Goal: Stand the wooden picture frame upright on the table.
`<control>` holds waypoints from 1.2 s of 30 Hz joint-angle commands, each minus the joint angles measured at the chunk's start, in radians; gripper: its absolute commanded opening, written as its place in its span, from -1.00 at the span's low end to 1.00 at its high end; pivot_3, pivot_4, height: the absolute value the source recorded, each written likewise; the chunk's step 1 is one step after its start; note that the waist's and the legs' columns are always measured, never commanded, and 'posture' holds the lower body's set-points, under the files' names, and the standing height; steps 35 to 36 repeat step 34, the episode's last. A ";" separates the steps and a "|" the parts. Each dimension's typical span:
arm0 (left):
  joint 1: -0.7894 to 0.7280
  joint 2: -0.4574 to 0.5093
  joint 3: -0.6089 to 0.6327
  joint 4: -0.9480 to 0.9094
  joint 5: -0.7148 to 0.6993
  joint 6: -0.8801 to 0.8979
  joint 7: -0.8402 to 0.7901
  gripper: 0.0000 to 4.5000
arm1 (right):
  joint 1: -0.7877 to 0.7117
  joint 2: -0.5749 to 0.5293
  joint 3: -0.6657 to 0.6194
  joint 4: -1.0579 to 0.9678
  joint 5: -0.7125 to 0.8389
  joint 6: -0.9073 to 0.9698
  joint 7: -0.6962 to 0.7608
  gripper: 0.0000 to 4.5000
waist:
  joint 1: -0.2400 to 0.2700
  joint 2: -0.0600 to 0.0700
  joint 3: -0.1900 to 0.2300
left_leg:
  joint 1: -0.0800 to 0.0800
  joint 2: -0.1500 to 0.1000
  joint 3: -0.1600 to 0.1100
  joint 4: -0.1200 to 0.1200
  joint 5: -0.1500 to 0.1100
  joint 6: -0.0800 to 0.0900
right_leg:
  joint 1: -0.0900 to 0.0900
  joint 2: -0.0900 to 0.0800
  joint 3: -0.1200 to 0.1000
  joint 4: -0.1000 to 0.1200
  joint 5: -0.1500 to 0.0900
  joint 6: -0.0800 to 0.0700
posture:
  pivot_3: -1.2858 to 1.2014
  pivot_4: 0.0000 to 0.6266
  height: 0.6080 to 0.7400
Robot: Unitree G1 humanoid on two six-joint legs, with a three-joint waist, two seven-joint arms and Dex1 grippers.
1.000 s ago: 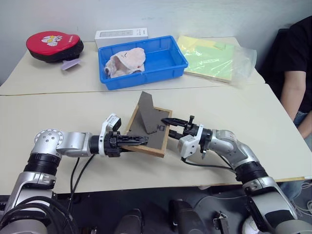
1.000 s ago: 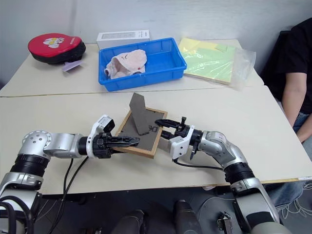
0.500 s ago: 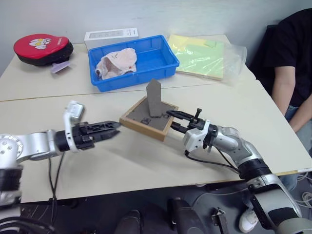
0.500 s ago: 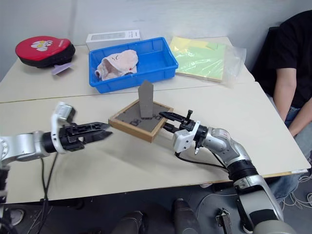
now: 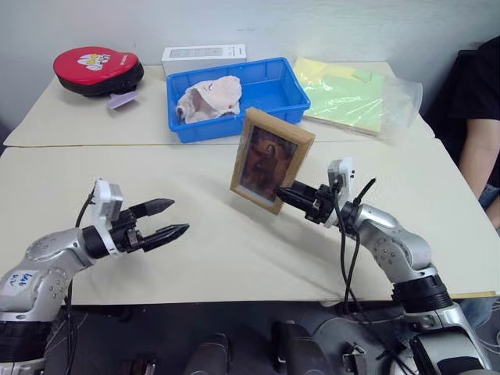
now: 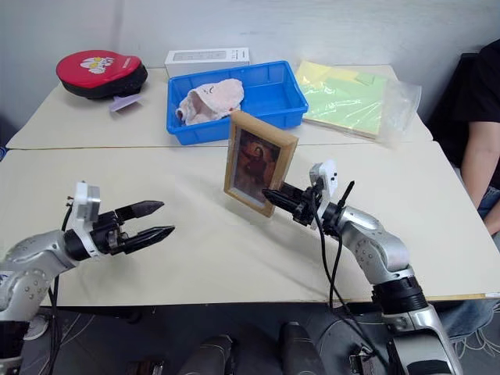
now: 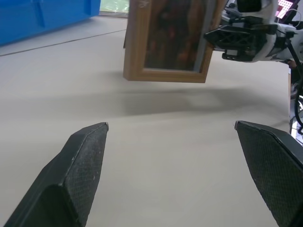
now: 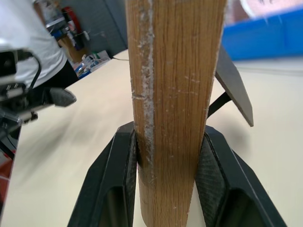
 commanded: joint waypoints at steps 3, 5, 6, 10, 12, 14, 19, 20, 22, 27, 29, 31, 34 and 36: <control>-0.011 -0.026 0.025 -0.017 0.035 -0.024 -0.013 1.00 | -0.012 0.016 0.003 0.057 -0.129 -0.031 0.070 -0.44 | 0.000 0.000 0.000 | 0.000 0.000 0.000 0.000 0.000 0.000 | 0.000 0.000 0.000 0.000 0.000 0.000 | 0.03 -0.52 1.00; -0.023 -0.034 0.030 -0.009 0.038 -0.018 -0.012 1.00 | -0.005 0.031 0.011 0.091 -0.167 -0.039 0.091 -0.44 | -0.002 0.000 0.000 | 0.000 0.000 0.001 0.000 0.000 0.001 | 0.000 0.000 0.000 0.000 0.000 0.000 | 0.03 -0.52 1.00; -0.030 -0.037 0.032 -0.002 0.043 -0.017 -0.013 1.00 | 0.004 0.037 0.027 0.105 -0.199 -0.064 0.115 -0.44 | -0.002 -0.001 0.000 | 0.000 0.000 0.001 0.000 0.000 0.001 | 0.000 0.000 0.000 0.000 0.000 0.000 | 0.03 -0.52 1.00; -0.040 -0.036 0.035 0.017 0.062 -0.019 -0.030 1.00 | 0.014 0.077 0.021 0.126 -0.262 -0.090 0.109 -0.44 | -0.007 -0.001 -0.001 | 0.001 0.000 0.001 0.000 0.000 0.001 | 0.000 0.001 0.000 0.001 0.000 0.000 | 0.03 -0.52 1.00; -0.039 -0.033 0.038 0.022 0.071 -0.022 -0.038 1.00 | 0.017 0.084 0.015 0.127 -0.290 -0.109 0.114 -0.44 | -0.013 -0.001 -0.001 | 0.001 0.000 0.001 0.000 0.000 0.000 | 0.000 0.001 0.000 0.001 0.000 0.000 | 0.03 -0.52 1.00; -0.038 -0.035 0.042 0.025 0.076 -0.020 -0.043 1.00 | 0.015 0.091 -0.012 0.131 -0.272 -0.064 0.102 -0.44 | -0.019 -0.001 -0.001 | 0.001 0.000 0.001 0.000 0.000 0.000 | 0.000 0.001 0.000 0.002 0.000 0.000 | 0.03 -0.52 1.00; -0.035 -0.038 0.048 0.037 0.099 -0.029 -0.060 1.00 | 0.022 0.084 -0.022 0.077 -0.316 -0.156 0.176 0.29 | -0.022 -0.001 -0.001 | 0.001 0.000 0.001 -0.001 0.000 0.000 | 0.000 0.001 0.000 0.000 0.000 0.000 | 0.03 -0.52 1.00; -0.034 -0.039 0.049 0.039 0.101 -0.031 -0.063 1.00 | 0.024 0.086 -0.024 0.072 -0.326 -0.168 0.181 0.40 | -0.021 -0.001 -0.001 | 0.000 0.000 0.001 -0.001 0.000 0.000 | 0.000 0.001 0.000 0.000 0.000 0.000 | 0.03 -0.52 1.00; -0.031 -0.038 0.052 0.061 0.112 -0.041 -0.074 1.00 | 0.033 0.078 -0.036 0.053 -0.335 -0.174 0.189 0.71 | -0.023 -0.001 -0.001 | 0.000 0.000 0.001 0.000 0.000 0.000 | 0.000 0.001 0.000 0.000 0.000 0.000 | 0.03 -0.52 1.00; 0.038 -0.015 0.074 0.160 0.216 -0.185 -0.124 1.00 | 0.159 -0.033 -0.064 -0.050 -0.389 -0.322 0.326 0.99 | -0.021 -0.001 -0.001 | 0.000 0.000 0.001 -0.001 -0.001 0.000 | 0.000 0.001 0.000 -0.001 0.000 0.000 | 0.03 -0.52 1.00; 0.099 0.000 0.099 0.201 0.292 -0.308 -0.131 1.00 | 0.251 -0.116 -0.080 -0.038 -0.490 -0.614 0.430 0.99 | -0.020 -0.001 -0.001 | 0.000 0.000 0.001 -0.001 -0.002 0.001 | 0.000 0.001 0.000 -0.003 0.000 0.000 | 0.03 -0.52 1.00; 0.150 0.005 0.123 0.231 0.339 -0.401 -0.134 1.00 | 0.317 -0.175 -0.103 0.008 -0.524 -0.814 0.515 0.99 | -0.018 -0.001 -0.001 | 0.000 0.000 0.002 -0.001 -0.003 0.003 | 0.000 0.001 0.000 -0.004 0.000 0.001 | 0.03 -0.52 1.00; 0.227 0.016 0.157 0.234 0.371 -0.479 -0.151 1.00 | 0.385 -0.231 -0.145 0.106 -0.546 -0.968 0.554 0.99 | -0.020 -0.002 -0.001 | 0.002 0.000 0.004 0.000 -0.004 0.003 | 0.003 0.001 0.001 -0.005 0.001 0.002 | 0.03 -0.52 1.00; 0.227 0.016 0.157 0.234 0.371 -0.479 -0.151 1.00 | 0.385 -0.231 -0.145 0.106 -0.546 -0.968 0.554 0.99 | -0.020 -0.002 -0.001 | 0.002 0.000 0.004 0.000 -0.004 0.003 | 0.003 0.001 0.001 -0.005 0.001 0.002 | 0.03 -0.52 1.00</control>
